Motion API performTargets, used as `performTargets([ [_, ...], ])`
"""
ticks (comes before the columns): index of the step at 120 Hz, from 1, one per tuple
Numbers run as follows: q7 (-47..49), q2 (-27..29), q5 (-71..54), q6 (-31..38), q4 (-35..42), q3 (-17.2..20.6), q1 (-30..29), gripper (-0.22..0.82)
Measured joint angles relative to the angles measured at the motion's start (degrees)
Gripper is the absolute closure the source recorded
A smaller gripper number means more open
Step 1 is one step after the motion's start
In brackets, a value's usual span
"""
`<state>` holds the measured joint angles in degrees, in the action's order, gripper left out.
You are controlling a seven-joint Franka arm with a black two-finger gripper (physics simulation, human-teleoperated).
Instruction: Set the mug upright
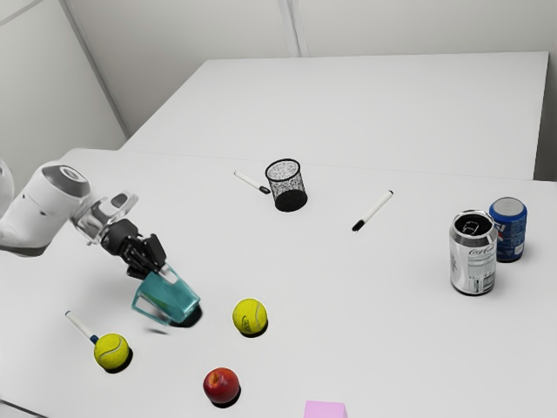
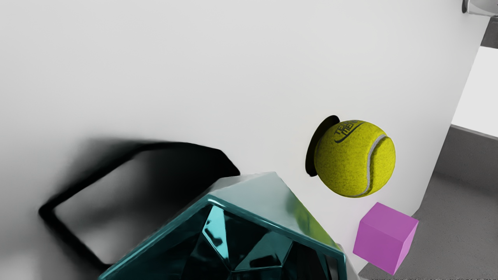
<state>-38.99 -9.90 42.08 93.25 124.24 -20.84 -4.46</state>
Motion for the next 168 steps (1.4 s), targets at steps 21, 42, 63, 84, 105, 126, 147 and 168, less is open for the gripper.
performTargets([
  [21,0.29,1.15,-0.06,-0.22,-0.3,0.48,0.77,0.76],
  [42,2.42,4.29,-2.97,4.33,-1.09,1.23,4.6,0.77],
  [63,8.16,7.92,-11.85,15.52,-0.45,1.13,12.18,0.77],
  [84,17.04,9.02,-22.16,22.35,0.76,0.74,19.08,0.77],
  [105,24.75,9.36,-28.75,25.15,1.35,0.42,23.3,0.78],
  [126,30.71,9.16,-34.12,26.26,0.96,0.38,25.44,0.78],
  [147,34.61,8.2,-38.1,26.82,-0.25,0.4,24.49,0.78],
  [168,37.37,6.39,-40.51,26.98,-1.93,0.34,17.35,0.79],
])
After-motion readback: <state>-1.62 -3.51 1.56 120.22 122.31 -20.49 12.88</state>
